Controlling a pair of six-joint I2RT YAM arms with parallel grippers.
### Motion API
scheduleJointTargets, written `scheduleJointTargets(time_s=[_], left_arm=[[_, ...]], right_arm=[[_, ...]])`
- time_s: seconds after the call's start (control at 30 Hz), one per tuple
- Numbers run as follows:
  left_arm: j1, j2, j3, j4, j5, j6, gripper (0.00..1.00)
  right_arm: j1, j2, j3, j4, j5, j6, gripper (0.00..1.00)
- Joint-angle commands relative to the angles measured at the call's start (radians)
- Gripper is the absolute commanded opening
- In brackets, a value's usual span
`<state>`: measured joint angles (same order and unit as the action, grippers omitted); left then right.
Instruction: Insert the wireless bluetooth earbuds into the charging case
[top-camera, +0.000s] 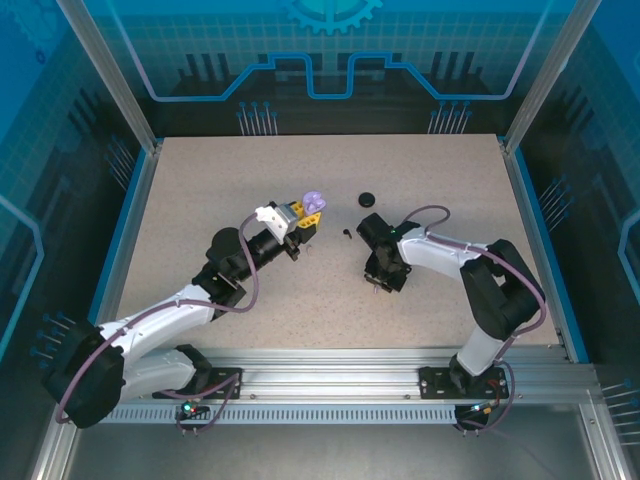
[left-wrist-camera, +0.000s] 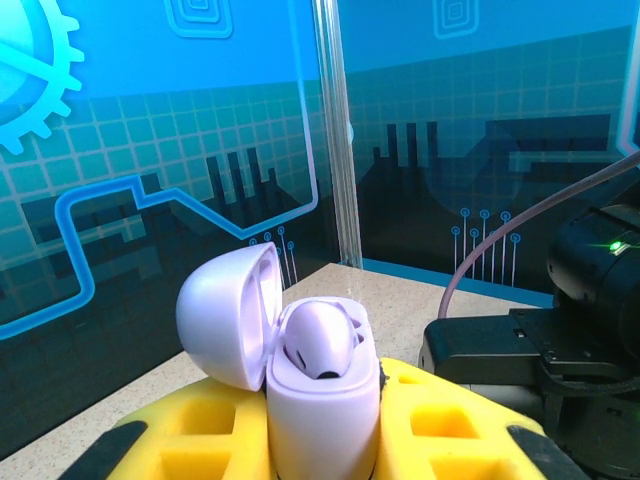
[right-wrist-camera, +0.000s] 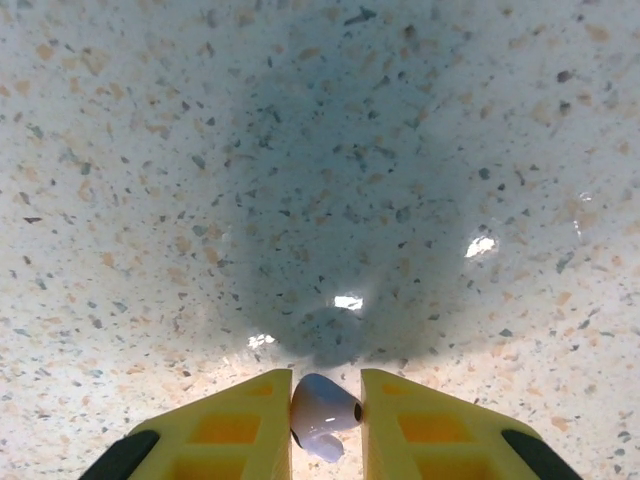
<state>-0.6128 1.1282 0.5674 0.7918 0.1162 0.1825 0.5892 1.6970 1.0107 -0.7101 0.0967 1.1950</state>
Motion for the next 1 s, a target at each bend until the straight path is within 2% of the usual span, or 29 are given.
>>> scheduleJointTargets(time_s=[0.0,0.47,0.7,0.97], left_arm=[[-0.005,-0.027,-0.012,0.032,-0.012,-0.008,0.0],[-0.005,-0.034,-0.009,0.022,-0.01,-0.009,0.0],[-0.006,-0.043,-0.003,0.016,-0.008,-0.015,0.0],[-0.006,-0.037,0.023,0.013,0.005,-0.019,0.0]], right_arm=[[0.008,0.018,0.01,-0.059,0.011,-0.069,0.22],[0.009,0.007,-0.046,0.056,-0.016,-0.093,0.22],[0.009,-0.148,-0.069,0.121,0.014,-0.144,0.21],[-0.004,-0.348,0.028,0.144,0.023,-0.296,0.21]])
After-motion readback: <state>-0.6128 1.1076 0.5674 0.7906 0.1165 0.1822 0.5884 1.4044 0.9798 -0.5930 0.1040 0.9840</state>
